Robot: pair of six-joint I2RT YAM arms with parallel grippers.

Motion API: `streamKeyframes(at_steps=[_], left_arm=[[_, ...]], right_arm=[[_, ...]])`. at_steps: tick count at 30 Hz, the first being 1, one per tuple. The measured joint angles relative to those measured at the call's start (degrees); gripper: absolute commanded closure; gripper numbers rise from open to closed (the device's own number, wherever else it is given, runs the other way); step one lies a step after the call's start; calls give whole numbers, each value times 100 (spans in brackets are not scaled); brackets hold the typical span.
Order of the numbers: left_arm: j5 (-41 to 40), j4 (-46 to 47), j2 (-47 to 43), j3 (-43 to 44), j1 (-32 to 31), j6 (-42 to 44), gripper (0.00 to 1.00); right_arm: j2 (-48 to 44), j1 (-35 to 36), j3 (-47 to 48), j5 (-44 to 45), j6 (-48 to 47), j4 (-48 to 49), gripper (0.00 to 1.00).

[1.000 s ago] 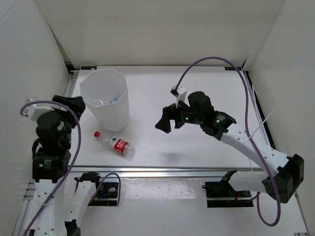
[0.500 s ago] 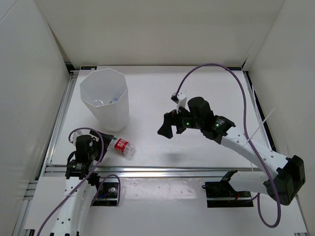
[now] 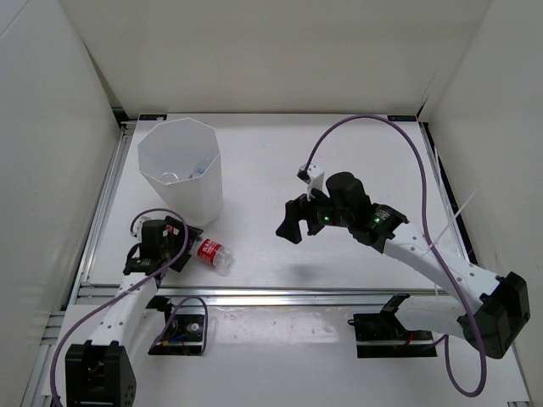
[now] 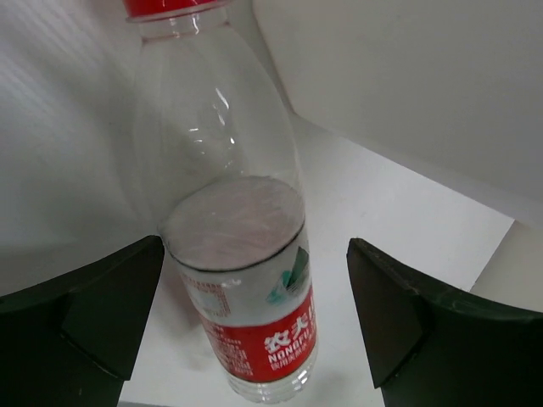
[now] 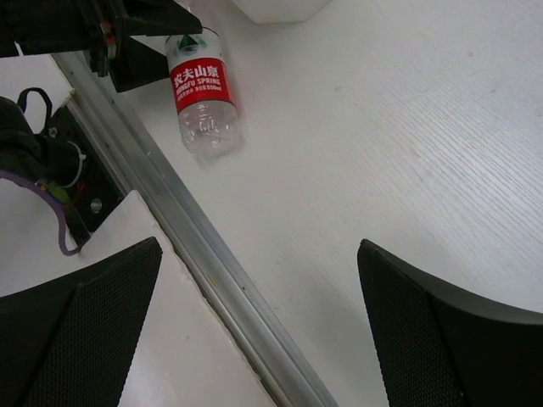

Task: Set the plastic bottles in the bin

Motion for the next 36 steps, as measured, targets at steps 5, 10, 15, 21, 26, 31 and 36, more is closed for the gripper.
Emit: streamKeyframes(at_steps=[5,10,15,21,26,31,36], left_arm=[[258,662,846,-48,0,66,17],[444,837,837,-144,-7,83,40],[402,-225,-758,-133,-44,-195,40],[-354,-2332,-1742,2096,-63,-313,39],[-1016,-2855,-1462,4522,-63,391,38],[-1528,-2337,-225,6286,-63,1491,35],[-1871,-1799,1738,7611,-101,2295,26]], right_arm=[[-24,-26,-35,55,-59,-42,0],[-63,-55,-70,114,-90,-33,0],[-149,-116,-140,140,-111,-74,0],[-162,-264,-140,98,-133,-76,0],[-162,-299,-212,52,-140,20,0],[-164,-299,-568,2,13,76,0],[-341,-299,-588,-13,96,31,0]])
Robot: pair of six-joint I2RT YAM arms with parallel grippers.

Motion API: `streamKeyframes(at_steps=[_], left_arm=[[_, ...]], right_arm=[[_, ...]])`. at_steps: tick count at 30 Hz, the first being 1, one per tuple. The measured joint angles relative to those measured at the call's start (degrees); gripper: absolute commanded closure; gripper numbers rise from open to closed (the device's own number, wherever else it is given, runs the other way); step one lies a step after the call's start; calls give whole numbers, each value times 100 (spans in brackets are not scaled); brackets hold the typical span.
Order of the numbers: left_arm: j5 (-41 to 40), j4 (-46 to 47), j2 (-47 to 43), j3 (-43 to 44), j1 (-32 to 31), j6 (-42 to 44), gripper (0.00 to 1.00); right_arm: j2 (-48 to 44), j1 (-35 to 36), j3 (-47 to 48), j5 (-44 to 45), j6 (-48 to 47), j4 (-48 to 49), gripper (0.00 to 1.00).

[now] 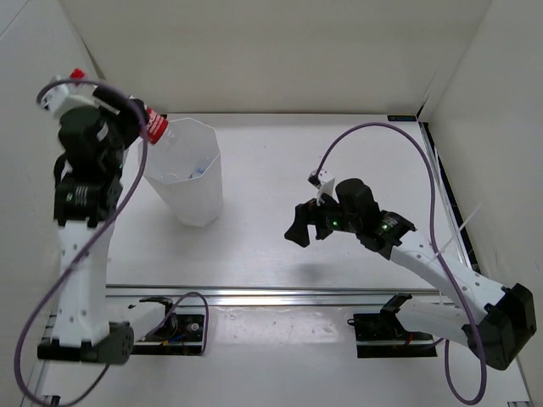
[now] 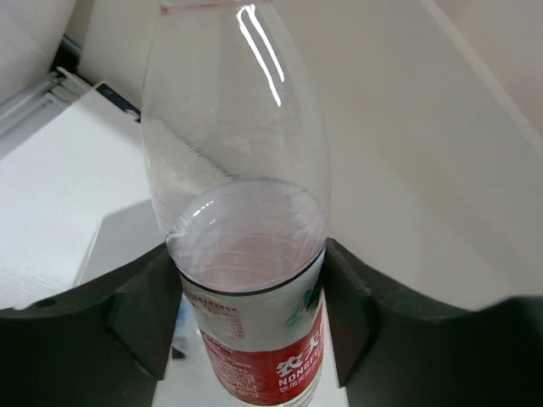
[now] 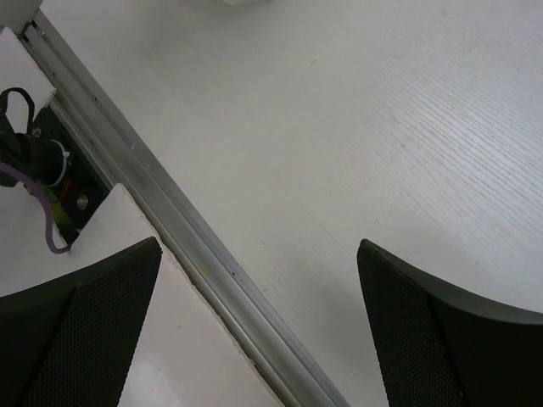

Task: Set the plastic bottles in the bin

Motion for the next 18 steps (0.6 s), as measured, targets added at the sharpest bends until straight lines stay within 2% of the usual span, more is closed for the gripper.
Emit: streamKeyframes(at_steps=[1,4,7,9,13,18], left_arm=[[-83,109,378,155,-48,144,15],[-511,208,1305,313,-293,522,0],[-1003,131,1690,214,-483,662,0],[-1248,70,1600,57,-586,638,0],[-1484,188,535,-688,-678,498,0],[-1556,332,-1596,-2706,-675,192,0]], right_arm=[[-96,0,0,4,0,-28,0],[-404,-20,0,98,4,-94,0],[-649,-37,0,348,28,-225,0],[-765,-52,2,514,44,-400,0],[-1075,-149,9,645,79,-667,0],[-1602,-177,109,1165,127,-837,0]])
